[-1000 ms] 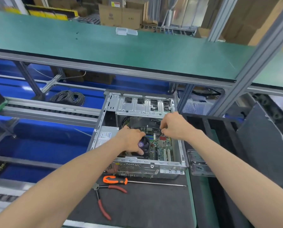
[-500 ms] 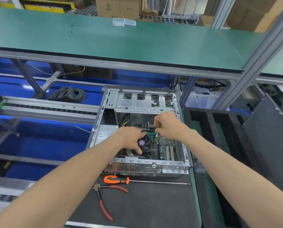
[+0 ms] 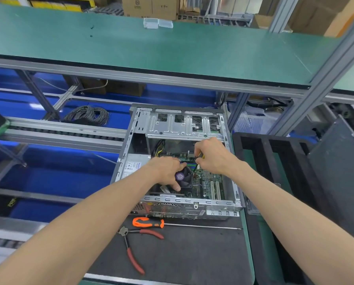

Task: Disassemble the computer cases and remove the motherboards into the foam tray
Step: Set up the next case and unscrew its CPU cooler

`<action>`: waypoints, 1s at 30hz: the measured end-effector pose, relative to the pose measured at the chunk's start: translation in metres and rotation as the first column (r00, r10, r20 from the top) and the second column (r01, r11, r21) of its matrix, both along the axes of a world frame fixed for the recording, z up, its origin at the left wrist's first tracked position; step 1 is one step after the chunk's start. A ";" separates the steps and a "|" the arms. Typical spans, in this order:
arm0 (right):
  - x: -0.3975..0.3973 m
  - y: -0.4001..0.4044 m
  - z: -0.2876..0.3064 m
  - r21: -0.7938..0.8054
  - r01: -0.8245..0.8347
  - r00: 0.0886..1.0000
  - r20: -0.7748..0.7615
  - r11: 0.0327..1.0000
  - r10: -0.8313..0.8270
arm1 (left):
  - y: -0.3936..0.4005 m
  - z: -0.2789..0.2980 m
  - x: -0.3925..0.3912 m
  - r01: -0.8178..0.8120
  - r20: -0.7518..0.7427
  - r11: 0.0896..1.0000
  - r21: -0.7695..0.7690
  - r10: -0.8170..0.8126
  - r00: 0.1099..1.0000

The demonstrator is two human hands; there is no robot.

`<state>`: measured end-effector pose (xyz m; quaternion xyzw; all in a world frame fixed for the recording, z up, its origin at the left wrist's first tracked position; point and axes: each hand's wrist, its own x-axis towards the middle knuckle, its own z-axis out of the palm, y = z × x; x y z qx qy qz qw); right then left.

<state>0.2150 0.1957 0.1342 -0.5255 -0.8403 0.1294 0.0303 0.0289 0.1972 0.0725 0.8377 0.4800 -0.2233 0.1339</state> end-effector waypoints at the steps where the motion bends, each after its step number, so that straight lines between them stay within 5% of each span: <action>1: 0.000 0.000 0.000 0.005 -0.007 1.000 0.012 1.000 0.007 | 0.000 0.000 0.000 0.001 0.001 1.000 0.002 -0.001 1.000; 9: -0.020 0.002 0.002 0.060 -0.035 0.978 0.207 0.998 0.022 | 0.001 -0.002 0.000 0.020 0.022 1.000 -0.013 -0.019 1.000; 20: -0.025 0.013 0.012 -0.077 -0.189 0.959 0.202 0.979 0.201 | 0.003 -0.008 0.001 0.031 0.069 0.999 -0.037 -0.028 0.997; 25: -0.011 0.015 0.007 0.001 -0.055 0.974 0.221 0.999 0.053 | 0.006 -0.011 0.002 0.025 0.080 0.999 -0.037 -0.022 0.997; 30: -0.023 0.013 0.010 -0.061 -0.109 0.965 0.232 0.992 0.120 | 0.005 -0.012 0.001 0.035 0.081 0.999 -0.030 -0.032 0.996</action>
